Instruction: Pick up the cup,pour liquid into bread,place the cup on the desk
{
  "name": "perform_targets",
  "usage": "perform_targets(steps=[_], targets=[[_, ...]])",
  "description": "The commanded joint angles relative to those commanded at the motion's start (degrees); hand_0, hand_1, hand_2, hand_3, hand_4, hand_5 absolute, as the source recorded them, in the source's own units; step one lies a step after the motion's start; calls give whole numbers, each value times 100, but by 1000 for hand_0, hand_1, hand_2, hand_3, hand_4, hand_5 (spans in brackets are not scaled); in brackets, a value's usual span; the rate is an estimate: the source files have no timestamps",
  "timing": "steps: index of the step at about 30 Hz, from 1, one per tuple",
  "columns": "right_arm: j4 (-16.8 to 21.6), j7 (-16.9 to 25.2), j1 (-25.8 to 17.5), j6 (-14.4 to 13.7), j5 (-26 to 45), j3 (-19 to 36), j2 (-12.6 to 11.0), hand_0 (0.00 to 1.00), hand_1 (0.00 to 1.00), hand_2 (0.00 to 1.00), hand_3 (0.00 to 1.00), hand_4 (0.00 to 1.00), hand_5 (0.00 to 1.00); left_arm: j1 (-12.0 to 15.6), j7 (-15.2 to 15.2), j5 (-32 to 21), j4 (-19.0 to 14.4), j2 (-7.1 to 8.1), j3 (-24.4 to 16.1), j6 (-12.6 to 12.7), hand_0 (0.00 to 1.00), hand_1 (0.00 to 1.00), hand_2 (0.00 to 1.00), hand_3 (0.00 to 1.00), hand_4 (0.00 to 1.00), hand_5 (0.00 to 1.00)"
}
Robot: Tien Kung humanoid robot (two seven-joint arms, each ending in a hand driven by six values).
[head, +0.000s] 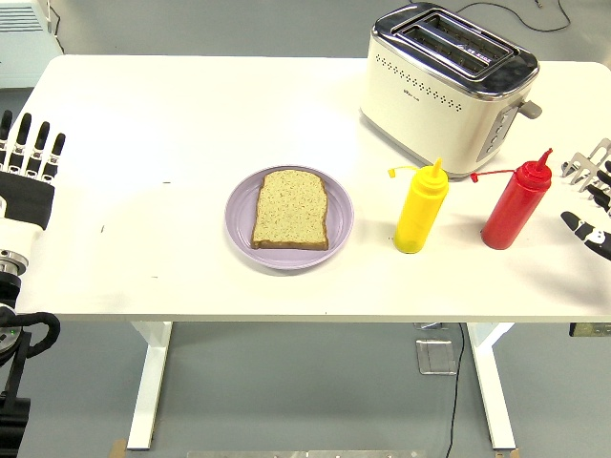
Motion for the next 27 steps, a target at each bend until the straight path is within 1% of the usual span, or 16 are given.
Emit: perform_targets(steps=[4,7,11,14,20,27], targets=[[49,-22,-19,39,53,-59,7,998,927,990,998,917,206,-7,-2,2,-1,3,10,2,800,815,856,784,545,998],[85,-41,4,0,100,-139,20,998,927,990,998,917,206,-9,-7,3,-2,3,14,6,800,815,856,784,545,998],[-29,-44,167,-104,118,-228,72,998,928,991,998,919,207,-2,-9,5,2,2,7,8,800,815,856,784,543,998],[-210,-2,399,-188,109,-326,161,998,928,991,998,919,207,-2,-12,4,5,0,5,9,800,815,856,784,543,998],[-417,36,685,-213,88,-571,240,995,922,981,998,918,204,-5,-20,-1,12,-6,9,11,800,814,856,784,542,998],[-534,47,871,-244,82,-787,283,981,909,959,998,913,198,8,-31,-3,16,-7,-7,17,800,814,856,783,541,998]])
